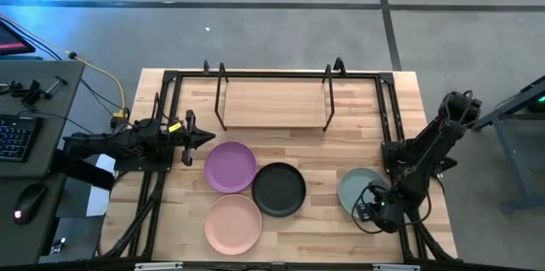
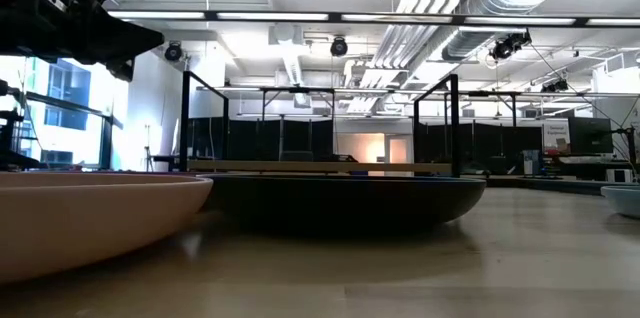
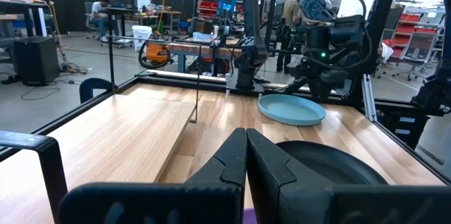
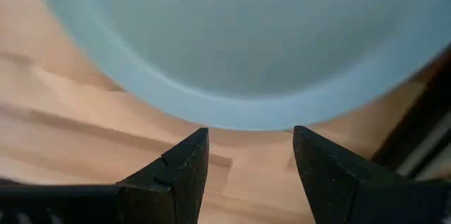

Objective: Place and stack plates onto a shelf
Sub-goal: Put the gray plate on the shelf

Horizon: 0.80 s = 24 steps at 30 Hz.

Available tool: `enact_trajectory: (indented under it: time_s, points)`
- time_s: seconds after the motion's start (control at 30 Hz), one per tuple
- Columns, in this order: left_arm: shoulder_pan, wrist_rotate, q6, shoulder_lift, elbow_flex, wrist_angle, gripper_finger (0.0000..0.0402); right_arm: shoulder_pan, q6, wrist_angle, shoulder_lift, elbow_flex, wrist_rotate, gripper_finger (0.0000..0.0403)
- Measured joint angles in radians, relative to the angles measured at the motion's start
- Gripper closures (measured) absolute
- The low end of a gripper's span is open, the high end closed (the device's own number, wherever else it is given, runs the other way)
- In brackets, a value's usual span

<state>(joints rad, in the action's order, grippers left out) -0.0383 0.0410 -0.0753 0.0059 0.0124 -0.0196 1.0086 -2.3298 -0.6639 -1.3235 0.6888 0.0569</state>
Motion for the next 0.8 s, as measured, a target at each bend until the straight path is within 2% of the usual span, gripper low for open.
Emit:
enact_trajectory:
  time_s: [0.2, 0.37, 0.57, 0.67, 0.8]
  points:
    - [0.0, 0.0, 0.0, 0.0, 0.0, 0.0, 0.0401, 0.01, 0.207, 0.032, -0.001, 0.036, -0.091, 0.0215]
    - [0.0, 0.0, 0.0, 0.0, 0.0, 0.0, 0.0402, -0.035, 0.459, -0.041, -0.006, 0.095, -0.1, 0.0215]
    - [0.0, 0.0, 0.0, 0.0, 0.0, 0.0, 0.0402, -0.049, 0.675, 0.031, -0.08, 0.096, -0.006, 0.0215]
    - [0.0, 0.0, 0.0, 0.0, 0.0, 0.0, 0.0401, -0.062, 0.742, 0.054, -0.137, 0.096, 0.081, 0.0215]
    - [0.0, 0.0, 0.0, 0.0, 0.0, 0.0, 0.0402, -0.079, 0.805, 0.059, -0.184, 0.098, 0.11, 0.0215]
